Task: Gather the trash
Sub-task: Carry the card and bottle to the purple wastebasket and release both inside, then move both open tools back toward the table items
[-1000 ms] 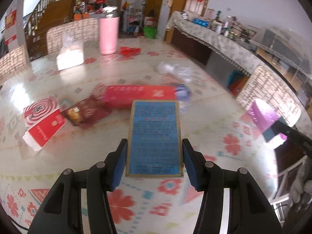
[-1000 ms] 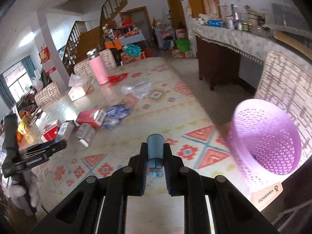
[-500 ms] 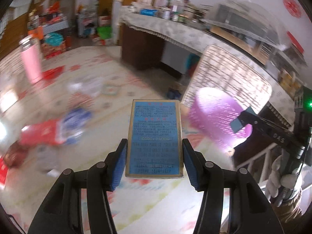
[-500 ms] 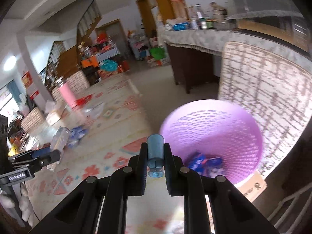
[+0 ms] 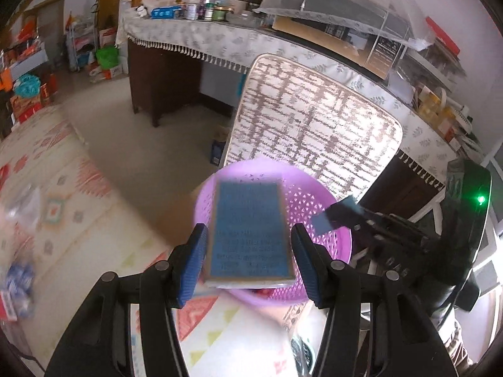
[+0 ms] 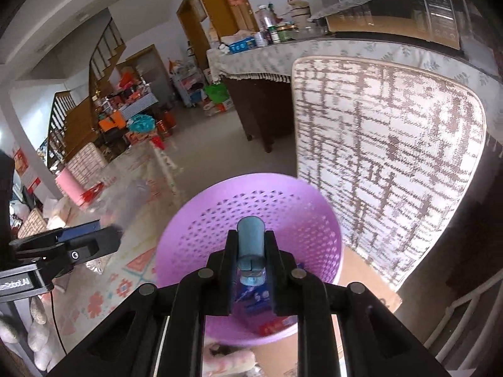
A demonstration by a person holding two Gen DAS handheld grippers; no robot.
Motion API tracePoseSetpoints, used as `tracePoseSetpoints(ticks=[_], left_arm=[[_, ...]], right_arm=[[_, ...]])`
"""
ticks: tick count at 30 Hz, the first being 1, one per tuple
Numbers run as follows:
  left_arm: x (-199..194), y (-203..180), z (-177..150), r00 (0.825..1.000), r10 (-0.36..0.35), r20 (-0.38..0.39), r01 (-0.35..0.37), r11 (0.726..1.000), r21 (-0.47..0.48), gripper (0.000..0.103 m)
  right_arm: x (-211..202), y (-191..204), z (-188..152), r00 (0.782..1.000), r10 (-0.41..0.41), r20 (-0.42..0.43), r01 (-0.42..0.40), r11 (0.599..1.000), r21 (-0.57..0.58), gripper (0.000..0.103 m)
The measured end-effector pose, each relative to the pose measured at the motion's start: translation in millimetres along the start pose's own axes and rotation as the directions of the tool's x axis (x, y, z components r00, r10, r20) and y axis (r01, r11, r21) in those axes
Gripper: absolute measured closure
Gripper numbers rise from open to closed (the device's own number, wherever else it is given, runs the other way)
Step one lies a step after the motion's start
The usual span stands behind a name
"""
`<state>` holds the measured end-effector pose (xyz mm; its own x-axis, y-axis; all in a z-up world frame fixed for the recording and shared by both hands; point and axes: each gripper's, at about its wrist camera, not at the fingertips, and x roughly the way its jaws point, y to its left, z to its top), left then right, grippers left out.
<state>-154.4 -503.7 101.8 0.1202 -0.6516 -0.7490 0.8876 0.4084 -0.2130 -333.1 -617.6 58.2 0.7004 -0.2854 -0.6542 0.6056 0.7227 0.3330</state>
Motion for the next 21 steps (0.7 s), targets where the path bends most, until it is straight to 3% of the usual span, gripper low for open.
tracePoseSetpoints(ticks=[2, 4, 6, 16, 21], left_arm=[[5.7, -2.7, 3.2, 1.000, 0.004, -0.018, -0.004, 1.000, -0.011, 0.044], [0.2, -1.5, -0.8, 1.000, 0.023, -0.009, -0.023, 1.000, -0.020, 0.032], [-9.7, 0.8, -6.7, 0.998, 0.065, 0.014, -0.064, 0.998, -0.013, 0.024], [-78.3, 20.7, -57.2, 0.991, 0.125, 0.045, -0.122, 0.991, -0.059, 0.024], [-119.1, 42.6, -90.7, 0.969, 0.233, 0.077, -0.226, 0.970, -0.084, 0.024]], right_arm=[[6.6, -4.3, 0.5, 1.000, -0.013, -0.017, 0.013, 1.000, 0.014, 0.071], [4.0, -6.0, -1.6, 1.000, -0.003, -0.006, 0.003, 1.000, 0.022, 0.050], [-1.6, -5.2, -4.9, 1.000, 0.000, 0.013, 0.000, 1.000, 0.019, 0.040], [-15.0, 20.8, -26.4, 0.994, 0.106, -0.014, -0.105, 0.994, 0.024, 0.030], [-23.7, 58.7, -41.8, 0.982, 0.187, -0.011, -0.187, 0.982, -0.029, 0.029]])
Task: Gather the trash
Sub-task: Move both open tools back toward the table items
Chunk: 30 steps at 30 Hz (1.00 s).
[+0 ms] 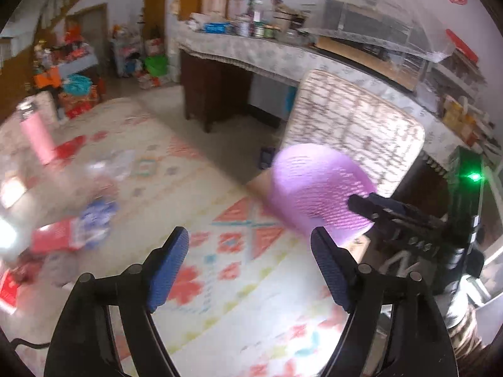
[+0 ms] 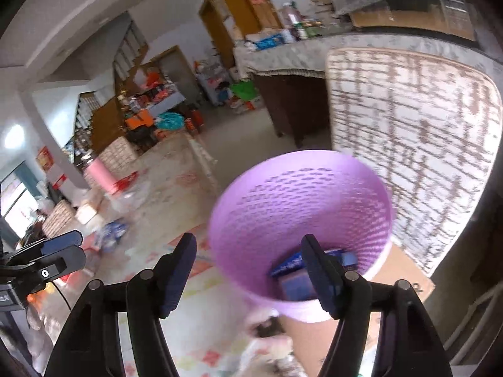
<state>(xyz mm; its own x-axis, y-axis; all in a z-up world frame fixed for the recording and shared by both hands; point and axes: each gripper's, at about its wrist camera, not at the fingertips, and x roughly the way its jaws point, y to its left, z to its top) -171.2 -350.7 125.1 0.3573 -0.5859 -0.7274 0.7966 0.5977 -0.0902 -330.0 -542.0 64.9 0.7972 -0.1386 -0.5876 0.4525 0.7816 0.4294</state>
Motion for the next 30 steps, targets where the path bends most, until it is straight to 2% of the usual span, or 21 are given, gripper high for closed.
tracePoseSetpoints(ticks=[3, 6, 8, 11, 13, 16, 18, 22, 25, 26, 28, 29, 30], left_arm=[[-18.8, 38.1, -19.3, 0.997, 0.083, 0.008, -0.082, 0.995, -0.052, 0.024], [-28.9, 83.1, -36.3, 0.987, 0.161, -0.005, -0.161, 0.979, -0.124, 0.024], [-34.6, 121.4, -50.1, 0.970, 0.243, -0.015, -0.242, 0.952, -0.186, 0.024], [-33.9, 166.9, -64.6, 0.954, 0.295, -0.049, -0.298, 0.919, -0.258, 0.024], [-29.9, 192.4, -72.1, 0.950, 0.305, -0.068, -0.311, 0.902, -0.300, 0.024], [-16.3, 216.6, -76.8, 0.942, 0.322, -0.093, -0.335, 0.888, -0.316, 0.024], [-2.8, 226.9, -75.2, 0.946, 0.306, -0.106, -0.324, 0.894, -0.309, 0.024], [22.9, 225.3, -70.9, 0.942, 0.304, -0.142, -0.332, 0.904, -0.270, 0.024], [41.0, 223.3, -67.2, 0.933, 0.313, -0.179, -0.351, 0.902, -0.251, 0.024], [45.8, 224.5, -66.9, 0.930, 0.309, -0.198, -0.353, 0.899, -0.259, 0.024], [50.5, 231.1, -68.5, 0.938, 0.272, -0.215, -0.329, 0.894, -0.304, 0.024], [50.8, 234.8, -70.0, 0.946, 0.245, -0.213, -0.306, 0.891, -0.336, 0.035], [50.8, 237.8, -71.5, 0.950, 0.228, -0.213, -0.294, 0.886, -0.359, 0.062]], right_arm=[[4.8, 21.0, -6.7, 0.999, 0.031, -0.024, -0.031, 0.999, -0.023, 0.029], [11.4, 41.4, -15.5, 0.997, 0.056, -0.056, -0.059, 0.997, -0.051, 0.029], [16.9, 55.7, -22.2, 0.995, 0.068, -0.076, -0.073, 0.995, -0.069, 0.028], [23.6, 72.9, -31.8, 0.991, 0.084, -0.102, -0.093, 0.992, -0.087, 0.028], [26.7, 81.2, -36.4, 0.989, 0.090, -0.114, -0.101, 0.990, -0.095, 0.028], [30.8, 96.9, -44.0, 0.986, 0.099, -0.133, -0.114, 0.988, -0.109, 0.028], [31.9, 105.4, -48.3, 0.984, 0.100, -0.144, -0.118, 0.986, -0.118, 0.028], [31.0, 116.0, -53.3, 0.984, 0.089, -0.154, -0.111, 0.984, -0.139, 0.027], [31.7, 122.3, -55.7, 0.984, 0.079, -0.160, -0.103, 0.983, -0.150, 0.026], [32.5, 123.5, -55.9, 0.984, 0.077, -0.162, -0.102, 0.983, -0.153, 0.026], [33.2, 126.6, -57.4, 0.983, 0.076, -0.169, -0.104, 0.982, -0.158, 0.026], [35.2, 129.7, -58.6, 0.982, 0.076, -0.175, -0.106, 0.981, -0.164, 0.026], [36.2, 131.6, -59.6, 0.981, 0.076, -0.180, -0.107, 0.980, -0.169, 0.026]])
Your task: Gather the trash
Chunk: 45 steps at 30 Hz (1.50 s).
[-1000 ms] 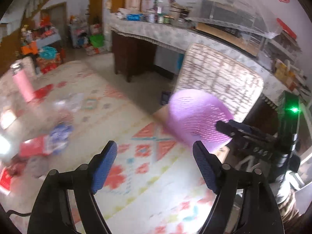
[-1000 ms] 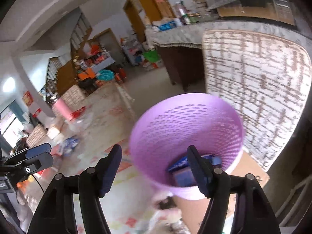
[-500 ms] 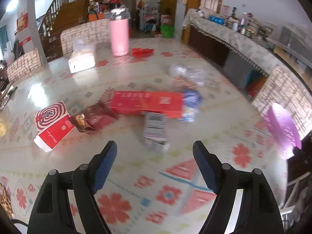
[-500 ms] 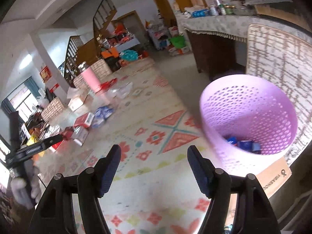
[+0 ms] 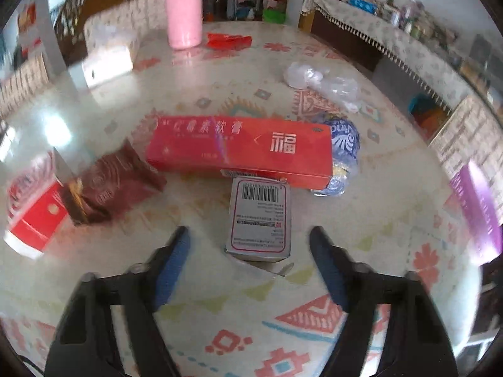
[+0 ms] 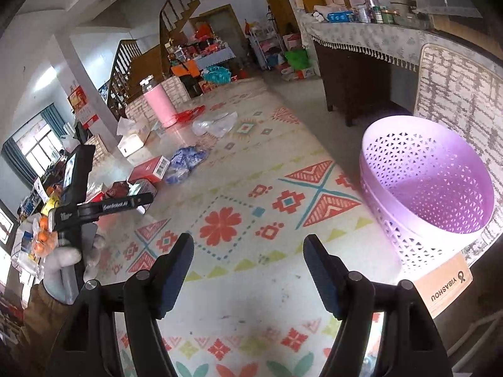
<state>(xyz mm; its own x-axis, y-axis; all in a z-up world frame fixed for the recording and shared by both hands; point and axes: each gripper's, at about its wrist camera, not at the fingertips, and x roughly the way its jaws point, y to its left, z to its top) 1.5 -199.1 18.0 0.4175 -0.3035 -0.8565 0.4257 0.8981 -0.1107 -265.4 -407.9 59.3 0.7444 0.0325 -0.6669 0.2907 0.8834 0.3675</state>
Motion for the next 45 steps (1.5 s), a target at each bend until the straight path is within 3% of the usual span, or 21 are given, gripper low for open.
tracePoseSetpoints(ticks=[2, 4, 7, 14, 16, 23, 26, 31, 40, 45], left_arm=[[-4.0, 5.4, -0.9, 1.000, 0.019, 0.006, -0.019, 1.000, -0.023, 0.070], [-8.9, 12.6, -4.1, 0.999, -0.043, 0.010, 0.043, 0.998, -0.055, 0.070], [-21.5, 18.2, -9.6, 0.998, -0.038, 0.051, 0.041, 0.997, -0.058, 0.070], [-54.3, 40.9, -5.3, 0.982, -0.092, 0.164, 0.106, 0.991, -0.081, 0.070], [-64.6, 50.3, -4.2, 0.975, -0.081, 0.208, 0.104, 0.990, -0.098, 0.070], [-77.5, 85.5, -3.2, 0.960, -0.067, 0.274, 0.116, 0.979, -0.168, 0.070], [-74.8, 100.2, -5.1, 0.961, -0.037, 0.273, 0.097, 0.973, -0.212, 0.070], [-69.7, 118.3, -5.2, 0.965, -0.047, 0.257, 0.118, 0.956, -0.269, 0.070], [-67.4, 124.0, -6.9, 0.967, -0.060, 0.247, 0.134, 0.946, -0.294, 0.070], [-66.8, 124.4, -6.6, 0.968, -0.070, 0.242, 0.143, 0.944, -0.297, 0.070]], right_arm=[[4.0, 5.4, -0.5, 1.000, 0.002, -0.009, -0.002, 1.000, -0.010, 0.026], [9.8, 11.7, 0.0, 1.000, 0.008, -0.020, -0.008, 1.000, -0.023, 0.026], [19.2, 20.6, 0.4, 0.999, 0.012, -0.041, -0.014, 0.999, -0.045, 0.026], [42.4, 59.6, 7.6, 0.996, 0.014, -0.087, -0.027, 0.989, -0.148, 0.026], [51.1, 75.2, 11.9, 0.995, 0.013, -0.101, -0.032, 0.980, -0.196, 0.021], [97.9, 144.4, 37.1, 0.992, -0.023, -0.121, -0.030, 0.906, -0.421, 0.020], [123.1, 173.8, 54.7, 0.991, -0.039, -0.128, -0.032, 0.859, -0.510, 0.019], [172.6, 215.1, 85.4, 0.984, -0.085, -0.155, -0.032, 0.777, -0.629, 0.014], [245.4, 242.9, 104.8, 0.958, -0.166, -0.233, -0.052, 0.699, -0.713, 0.014], [261.4, 245.8, 97.4, 0.950, -0.182, -0.252, -0.054, 0.700, -0.712, 0.014]])
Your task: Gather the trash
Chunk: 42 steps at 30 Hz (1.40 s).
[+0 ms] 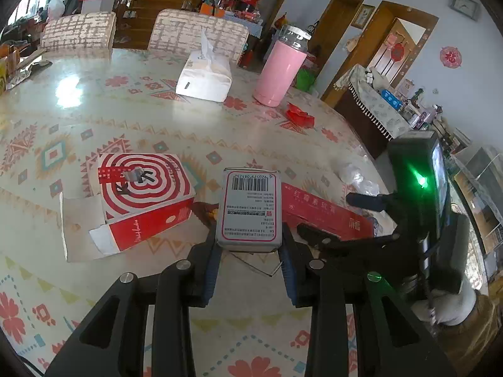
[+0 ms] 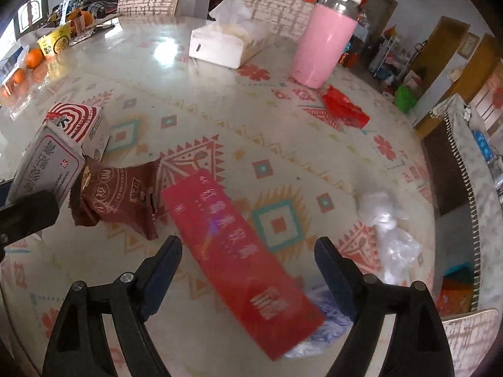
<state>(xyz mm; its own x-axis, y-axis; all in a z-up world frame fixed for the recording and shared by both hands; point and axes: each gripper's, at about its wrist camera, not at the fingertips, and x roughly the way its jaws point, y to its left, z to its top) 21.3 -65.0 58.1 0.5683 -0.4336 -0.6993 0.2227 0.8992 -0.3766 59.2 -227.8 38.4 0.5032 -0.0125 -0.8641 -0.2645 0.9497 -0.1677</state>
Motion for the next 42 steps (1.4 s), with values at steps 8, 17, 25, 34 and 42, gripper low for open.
tracePoseSetpoints(ticks=[8, 17, 25, 34, 42], left_arm=[[-0.2, 0.1, 0.1, 1.000, 0.000, 0.000, 0.000, 1.000, -0.001, 0.070], [0.9, -2.4, -1.9, 1.000, -0.002, 0.002, 0.002, 1.000, 0.008, 0.070], [4.2, -10.2, -7.6, 1.000, -0.017, -0.005, 0.017, 0.999, 0.040, 0.070], [13.8, -37.6, -21.1, 0.999, -0.041, -0.032, 0.045, 0.989, 0.144, 0.070], [6.0, -80.0, -33.6, 0.999, -0.022, -0.044, 0.030, 0.981, 0.192, 0.070]], right_arm=[[-5.7, 6.4, -21.5, 1.000, 0.006, -0.020, -0.005, 0.998, 0.058, 0.060], [-68.8, -17.6, -81.0, 0.996, 0.065, 0.067, -0.080, 0.965, 0.249, 0.060], [-126.1, -50.5, -169.6, 0.989, 0.053, 0.135, -0.108, 0.890, 0.444, 0.060], [-226.9, -108.5, -320.5, 0.969, -0.177, 0.173, 0.022, 0.759, 0.651, 0.060], [-285.1, -163.9, -445.7, 0.933, -0.341, 0.113, 0.123, 0.598, 0.792, 0.059]])
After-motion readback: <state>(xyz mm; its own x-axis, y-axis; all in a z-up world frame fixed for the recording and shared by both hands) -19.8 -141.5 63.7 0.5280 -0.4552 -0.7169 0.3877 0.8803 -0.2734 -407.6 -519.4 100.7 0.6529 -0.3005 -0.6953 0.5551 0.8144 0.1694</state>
